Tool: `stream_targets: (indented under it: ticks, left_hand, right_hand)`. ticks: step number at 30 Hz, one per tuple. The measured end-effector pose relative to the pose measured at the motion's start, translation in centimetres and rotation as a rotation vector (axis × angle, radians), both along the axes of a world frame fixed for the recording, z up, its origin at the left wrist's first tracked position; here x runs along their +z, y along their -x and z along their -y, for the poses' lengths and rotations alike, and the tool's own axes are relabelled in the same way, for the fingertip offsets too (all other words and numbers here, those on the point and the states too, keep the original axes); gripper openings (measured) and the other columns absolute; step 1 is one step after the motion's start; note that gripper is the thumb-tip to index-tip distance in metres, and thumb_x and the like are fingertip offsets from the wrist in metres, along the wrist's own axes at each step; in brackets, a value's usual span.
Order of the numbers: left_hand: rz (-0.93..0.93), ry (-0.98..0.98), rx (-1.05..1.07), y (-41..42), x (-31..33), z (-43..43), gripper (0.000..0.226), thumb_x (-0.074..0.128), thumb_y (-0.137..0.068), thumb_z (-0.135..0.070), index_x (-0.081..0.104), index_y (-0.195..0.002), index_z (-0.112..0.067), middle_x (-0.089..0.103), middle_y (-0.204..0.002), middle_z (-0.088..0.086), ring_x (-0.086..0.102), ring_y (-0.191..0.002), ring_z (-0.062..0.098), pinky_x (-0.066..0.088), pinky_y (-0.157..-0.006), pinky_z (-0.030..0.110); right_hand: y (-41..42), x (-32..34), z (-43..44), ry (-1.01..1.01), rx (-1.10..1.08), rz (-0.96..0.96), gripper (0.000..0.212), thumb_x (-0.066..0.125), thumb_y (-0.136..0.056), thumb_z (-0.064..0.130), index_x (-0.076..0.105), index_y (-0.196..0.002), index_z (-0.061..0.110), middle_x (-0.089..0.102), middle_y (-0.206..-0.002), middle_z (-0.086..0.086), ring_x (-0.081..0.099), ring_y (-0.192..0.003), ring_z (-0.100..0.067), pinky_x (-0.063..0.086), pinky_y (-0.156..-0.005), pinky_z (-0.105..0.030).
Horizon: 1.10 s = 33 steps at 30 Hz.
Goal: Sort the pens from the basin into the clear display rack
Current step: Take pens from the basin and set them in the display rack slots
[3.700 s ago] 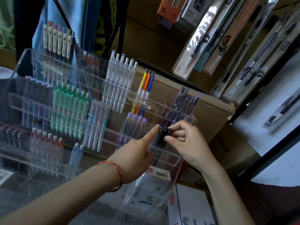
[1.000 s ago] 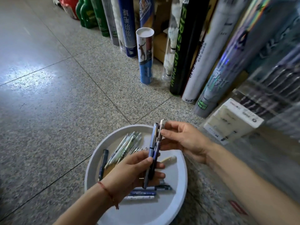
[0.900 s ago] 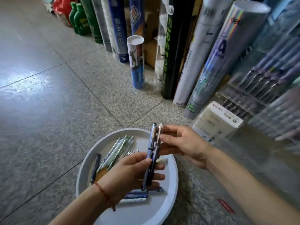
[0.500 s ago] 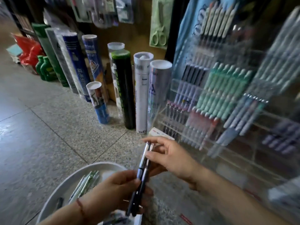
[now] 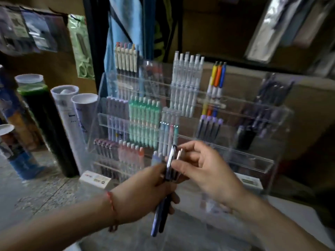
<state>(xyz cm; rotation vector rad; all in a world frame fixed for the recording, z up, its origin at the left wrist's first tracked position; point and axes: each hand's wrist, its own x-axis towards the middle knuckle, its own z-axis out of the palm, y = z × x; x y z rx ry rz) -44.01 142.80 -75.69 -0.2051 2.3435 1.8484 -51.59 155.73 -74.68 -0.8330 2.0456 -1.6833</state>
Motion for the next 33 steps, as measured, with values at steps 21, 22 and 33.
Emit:
stream_targets:
  ticks: [21,22,33]
  left_hand:
    - [-0.267,0.03,0.104,6.3,4.7,-5.0,0.009,0.066,-0.08,-0.019,0.064,-0.084,-0.011,0.066,-0.072,0.011,0.065,-0.067,0.021,0.056,-0.062,0.022]
    - [-0.303,0.034,0.108,6.6,5.1,-5.4,0.011,0.065,-0.081,-0.017,0.063,-0.082,-0.007,0.066,-0.074,0.017,0.065,-0.068,0.028,0.056,-0.061,0.025]
    - [-0.397,-0.075,0.135,8.0,7.5,-5.6,0.013,0.063,-0.082,-0.016,0.064,-0.081,-0.003,0.064,-0.077,0.017,0.065,-0.069,0.021,0.057,-0.06,0.021]
  right_hand:
    - [5.8,12.8,-11.8,0.436,-0.571,-0.489,0.03,0.058,-0.087,0.002,0.057,-0.115,0.013,0.072,-0.092,0.0,0.069,-0.077,-0.009,0.051,-0.068,-0.017]
    - [5.9,12.9,-11.8,0.436,-0.582,-0.515,0.03,0.058,-0.087,0.002,0.056,-0.115,0.012,0.071,-0.093,0.0,0.069,-0.075,-0.009,0.05,-0.067,-0.016]
    - [7.0,13.5,-10.7,0.311,-0.543,-0.749,0.03,0.063,-0.084,0.004,0.058,-0.106,0.025,0.069,-0.1,-0.002,0.069,-0.091,-0.016,0.053,-0.085,-0.029]
